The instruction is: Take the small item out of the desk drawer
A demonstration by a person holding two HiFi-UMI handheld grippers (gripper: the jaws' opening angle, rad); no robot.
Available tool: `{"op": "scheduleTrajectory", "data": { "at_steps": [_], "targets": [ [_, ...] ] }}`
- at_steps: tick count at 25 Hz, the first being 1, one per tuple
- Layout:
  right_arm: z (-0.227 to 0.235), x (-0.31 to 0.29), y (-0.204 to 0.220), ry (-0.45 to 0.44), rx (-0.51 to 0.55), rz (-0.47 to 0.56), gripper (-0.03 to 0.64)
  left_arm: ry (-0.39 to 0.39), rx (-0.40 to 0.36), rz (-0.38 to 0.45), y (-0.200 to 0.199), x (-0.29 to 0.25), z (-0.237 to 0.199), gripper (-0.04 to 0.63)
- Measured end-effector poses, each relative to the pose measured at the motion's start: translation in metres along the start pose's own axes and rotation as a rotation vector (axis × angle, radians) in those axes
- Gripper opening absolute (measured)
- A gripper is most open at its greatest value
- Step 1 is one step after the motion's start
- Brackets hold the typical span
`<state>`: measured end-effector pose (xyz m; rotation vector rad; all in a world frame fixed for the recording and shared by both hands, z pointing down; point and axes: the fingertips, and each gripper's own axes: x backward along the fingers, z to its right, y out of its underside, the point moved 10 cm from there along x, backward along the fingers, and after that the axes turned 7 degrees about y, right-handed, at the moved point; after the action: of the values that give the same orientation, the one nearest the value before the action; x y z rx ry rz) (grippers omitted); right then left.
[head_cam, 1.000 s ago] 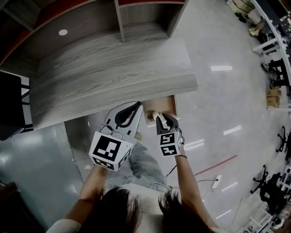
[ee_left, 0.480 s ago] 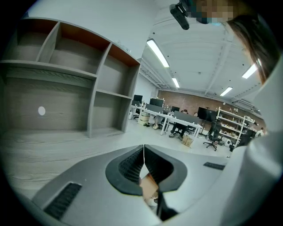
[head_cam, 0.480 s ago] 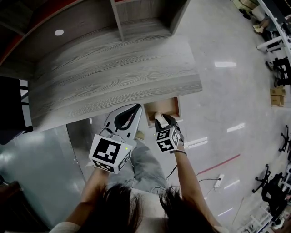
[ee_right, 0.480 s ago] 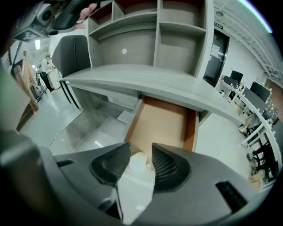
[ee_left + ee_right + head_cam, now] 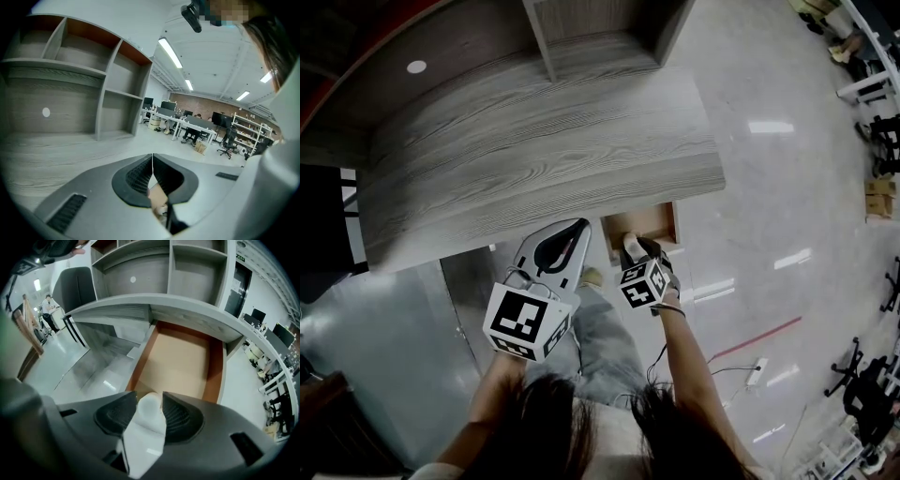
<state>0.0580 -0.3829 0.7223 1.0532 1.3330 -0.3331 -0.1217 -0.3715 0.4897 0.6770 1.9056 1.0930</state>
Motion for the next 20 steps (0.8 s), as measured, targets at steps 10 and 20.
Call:
{"op": "scheduleTrajectory", "data": {
  "at_steps": [10, 20],
  "targets": [
    [-0.008, -0.022, 0.006, 0.032, -0.004, -0.081, 0.176, -0.019, 0.013, -0.029, 0.009, 0.001, -0.005, 0.017],
    [-0.009, -0.029, 0.006, 0.093, -0.011, -0.112, 0.172, -0.033, 0.018, -0.030, 0.012, 0.005, -0.009, 0.017]
  ]
}}
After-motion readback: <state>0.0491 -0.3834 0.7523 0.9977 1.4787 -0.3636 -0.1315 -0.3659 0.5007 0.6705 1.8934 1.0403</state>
